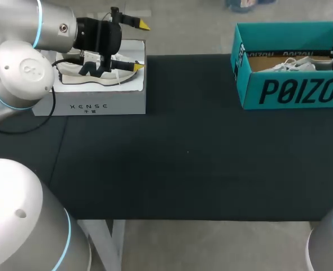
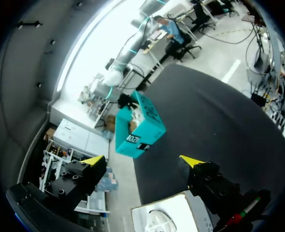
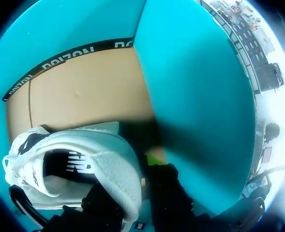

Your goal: Take the shoe out of the shoebox, open the shoe tongue, remove and reinsert the insole, then place the shoe into the shoebox

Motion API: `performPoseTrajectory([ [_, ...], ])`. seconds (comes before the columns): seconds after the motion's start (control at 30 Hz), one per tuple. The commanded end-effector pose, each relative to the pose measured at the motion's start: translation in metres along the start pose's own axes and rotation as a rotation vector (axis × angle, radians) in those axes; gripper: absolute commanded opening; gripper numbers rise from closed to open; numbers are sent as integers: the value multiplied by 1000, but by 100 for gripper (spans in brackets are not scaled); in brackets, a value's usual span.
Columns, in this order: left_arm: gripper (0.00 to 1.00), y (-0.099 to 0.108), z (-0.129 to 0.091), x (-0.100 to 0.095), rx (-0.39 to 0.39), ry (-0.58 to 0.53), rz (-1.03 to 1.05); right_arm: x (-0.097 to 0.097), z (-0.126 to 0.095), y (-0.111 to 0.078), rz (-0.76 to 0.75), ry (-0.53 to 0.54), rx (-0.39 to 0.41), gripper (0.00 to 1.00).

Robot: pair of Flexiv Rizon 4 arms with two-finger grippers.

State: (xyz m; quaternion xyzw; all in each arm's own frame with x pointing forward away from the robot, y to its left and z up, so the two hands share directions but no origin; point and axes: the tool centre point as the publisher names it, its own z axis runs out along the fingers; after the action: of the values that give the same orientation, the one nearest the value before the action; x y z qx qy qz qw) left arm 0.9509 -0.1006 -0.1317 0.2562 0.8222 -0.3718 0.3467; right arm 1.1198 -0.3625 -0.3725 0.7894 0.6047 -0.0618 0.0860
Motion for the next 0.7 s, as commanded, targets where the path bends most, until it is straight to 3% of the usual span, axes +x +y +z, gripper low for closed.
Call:
performPoseTrajectory([
  [0.03,100,0,1,-1,-3,3,0,-4,-12,-7,1,12,-15,0],
  [0.7,100,0,1,-1,-3,3,0,-3,8,-20,-26,-14,19,0],
])
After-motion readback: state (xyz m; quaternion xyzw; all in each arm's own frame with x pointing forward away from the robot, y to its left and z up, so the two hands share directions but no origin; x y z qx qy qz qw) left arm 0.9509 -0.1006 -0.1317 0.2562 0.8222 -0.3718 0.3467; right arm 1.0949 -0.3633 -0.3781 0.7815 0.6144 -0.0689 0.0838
